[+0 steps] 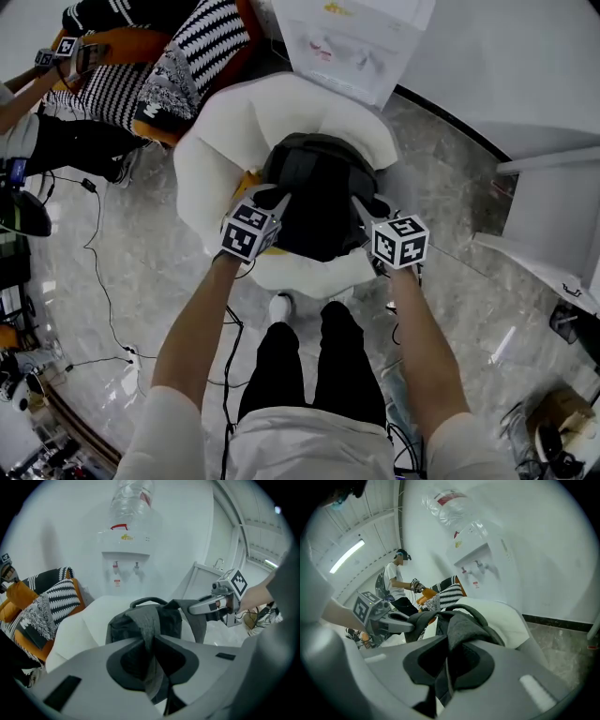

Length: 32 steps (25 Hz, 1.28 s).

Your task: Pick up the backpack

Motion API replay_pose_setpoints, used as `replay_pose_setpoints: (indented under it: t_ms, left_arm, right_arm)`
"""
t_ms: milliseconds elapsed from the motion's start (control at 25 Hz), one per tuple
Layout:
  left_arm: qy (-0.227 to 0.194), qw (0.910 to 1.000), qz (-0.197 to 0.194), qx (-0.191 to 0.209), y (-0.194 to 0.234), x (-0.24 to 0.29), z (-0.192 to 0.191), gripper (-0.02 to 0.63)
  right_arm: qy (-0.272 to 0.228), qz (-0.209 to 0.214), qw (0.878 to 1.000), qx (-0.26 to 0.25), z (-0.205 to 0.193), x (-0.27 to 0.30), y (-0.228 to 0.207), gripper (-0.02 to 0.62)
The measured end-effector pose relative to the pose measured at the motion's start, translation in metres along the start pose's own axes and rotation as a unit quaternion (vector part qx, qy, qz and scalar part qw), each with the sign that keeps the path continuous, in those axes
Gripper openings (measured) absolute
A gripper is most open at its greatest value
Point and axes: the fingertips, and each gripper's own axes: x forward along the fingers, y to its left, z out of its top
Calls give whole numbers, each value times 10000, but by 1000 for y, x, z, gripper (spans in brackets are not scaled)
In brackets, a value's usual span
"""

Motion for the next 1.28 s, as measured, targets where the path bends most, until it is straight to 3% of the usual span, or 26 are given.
replay_pose_setpoints:
  t_ms: [1280]
  left_arm:
    - [-332,9994,116,25,2,-132,5,34]
  right_arm:
    - [-92,8,10000,-5,30,-38,118,29]
